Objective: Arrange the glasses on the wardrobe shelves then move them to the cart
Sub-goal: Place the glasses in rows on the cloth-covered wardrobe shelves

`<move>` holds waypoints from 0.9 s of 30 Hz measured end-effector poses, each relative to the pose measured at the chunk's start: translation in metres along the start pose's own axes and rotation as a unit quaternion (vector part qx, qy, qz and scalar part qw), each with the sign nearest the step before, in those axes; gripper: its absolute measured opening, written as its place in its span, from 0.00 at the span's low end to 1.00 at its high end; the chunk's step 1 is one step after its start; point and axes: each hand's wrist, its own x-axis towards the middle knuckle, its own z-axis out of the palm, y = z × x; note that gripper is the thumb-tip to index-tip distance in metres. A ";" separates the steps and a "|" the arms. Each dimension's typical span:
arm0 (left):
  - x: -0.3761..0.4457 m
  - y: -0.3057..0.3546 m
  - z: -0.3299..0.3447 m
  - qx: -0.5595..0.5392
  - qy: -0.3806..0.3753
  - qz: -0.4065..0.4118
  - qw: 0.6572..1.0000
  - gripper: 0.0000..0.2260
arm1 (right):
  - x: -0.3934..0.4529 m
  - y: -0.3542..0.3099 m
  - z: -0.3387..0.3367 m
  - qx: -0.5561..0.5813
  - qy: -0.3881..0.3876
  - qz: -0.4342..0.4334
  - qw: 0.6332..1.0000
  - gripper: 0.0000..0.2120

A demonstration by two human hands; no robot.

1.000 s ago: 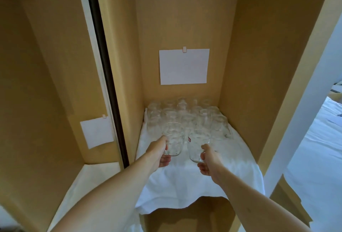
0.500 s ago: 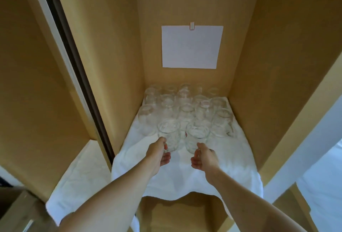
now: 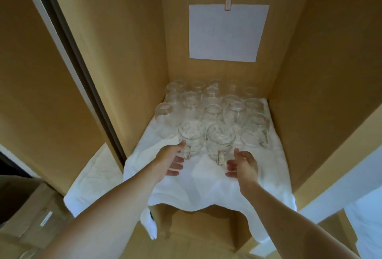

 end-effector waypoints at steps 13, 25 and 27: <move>0.039 0.027 0.002 0.051 -0.142 0.170 0.974 0.40 | 0.022 -0.035 0.025 -0.084 -0.181 -0.031 0.979 0.26; 0.051 0.033 -0.009 0.154 -0.060 0.218 0.962 0.34 | 0.028 -0.032 0.009 -0.130 -0.148 -0.055 0.979 0.35; 0.047 0.038 -0.012 0.223 -0.044 0.249 0.941 0.35 | 0.025 -0.038 0.001 -0.154 -0.135 -0.059 0.977 0.35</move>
